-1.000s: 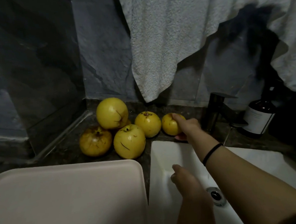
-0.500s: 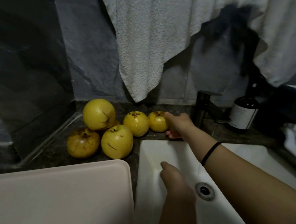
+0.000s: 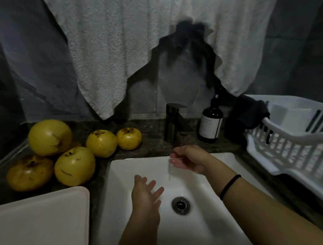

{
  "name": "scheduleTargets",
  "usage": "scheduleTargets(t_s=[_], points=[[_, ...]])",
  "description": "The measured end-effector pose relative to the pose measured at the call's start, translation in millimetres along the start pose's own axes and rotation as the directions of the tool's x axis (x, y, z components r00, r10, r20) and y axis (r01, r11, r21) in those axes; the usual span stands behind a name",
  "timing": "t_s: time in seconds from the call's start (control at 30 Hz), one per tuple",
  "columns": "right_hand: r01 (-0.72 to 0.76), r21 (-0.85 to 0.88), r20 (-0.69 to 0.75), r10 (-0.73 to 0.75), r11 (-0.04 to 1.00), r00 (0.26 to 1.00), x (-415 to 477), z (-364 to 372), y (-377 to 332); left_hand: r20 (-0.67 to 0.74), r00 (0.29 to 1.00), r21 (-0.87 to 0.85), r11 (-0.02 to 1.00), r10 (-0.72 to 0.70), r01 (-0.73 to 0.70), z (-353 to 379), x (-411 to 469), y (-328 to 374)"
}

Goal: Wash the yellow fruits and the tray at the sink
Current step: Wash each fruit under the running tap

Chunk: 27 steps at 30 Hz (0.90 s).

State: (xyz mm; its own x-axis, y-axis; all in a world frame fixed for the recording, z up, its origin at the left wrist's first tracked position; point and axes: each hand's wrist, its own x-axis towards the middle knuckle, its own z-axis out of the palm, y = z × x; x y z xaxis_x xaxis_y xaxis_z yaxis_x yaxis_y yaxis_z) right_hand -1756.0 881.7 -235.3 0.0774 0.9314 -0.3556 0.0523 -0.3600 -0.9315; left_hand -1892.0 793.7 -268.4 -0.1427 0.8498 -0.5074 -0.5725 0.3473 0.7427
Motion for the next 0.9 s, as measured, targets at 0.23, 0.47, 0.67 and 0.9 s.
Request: scheduleTargets(t_s=[0.23,0.47,0.67,0.9], points=[[0.031,-0.556,-0.126,-0.121,0.830,0.985,10,5,-6,-0.013,1.000,0.034,0.999,-0.012,0.012,0,2,3],[0.265,-0.633,-0.355,-0.577,0.727,0.735,5,-14,-26,0.026,0.999,0.088,0.996,-0.031,0.029,1,3,1],[0.383,-0.803,-0.108,-0.743,0.457,0.660,-2,-24,-34,0.058,0.997,0.096,0.995,-0.046,0.040,-1,5,-1],[0.454,-0.785,-0.069,-0.789,0.421,0.611,-9,-13,-54,0.070,0.995,0.096,0.993,-0.069,0.062,-1,4,0]])
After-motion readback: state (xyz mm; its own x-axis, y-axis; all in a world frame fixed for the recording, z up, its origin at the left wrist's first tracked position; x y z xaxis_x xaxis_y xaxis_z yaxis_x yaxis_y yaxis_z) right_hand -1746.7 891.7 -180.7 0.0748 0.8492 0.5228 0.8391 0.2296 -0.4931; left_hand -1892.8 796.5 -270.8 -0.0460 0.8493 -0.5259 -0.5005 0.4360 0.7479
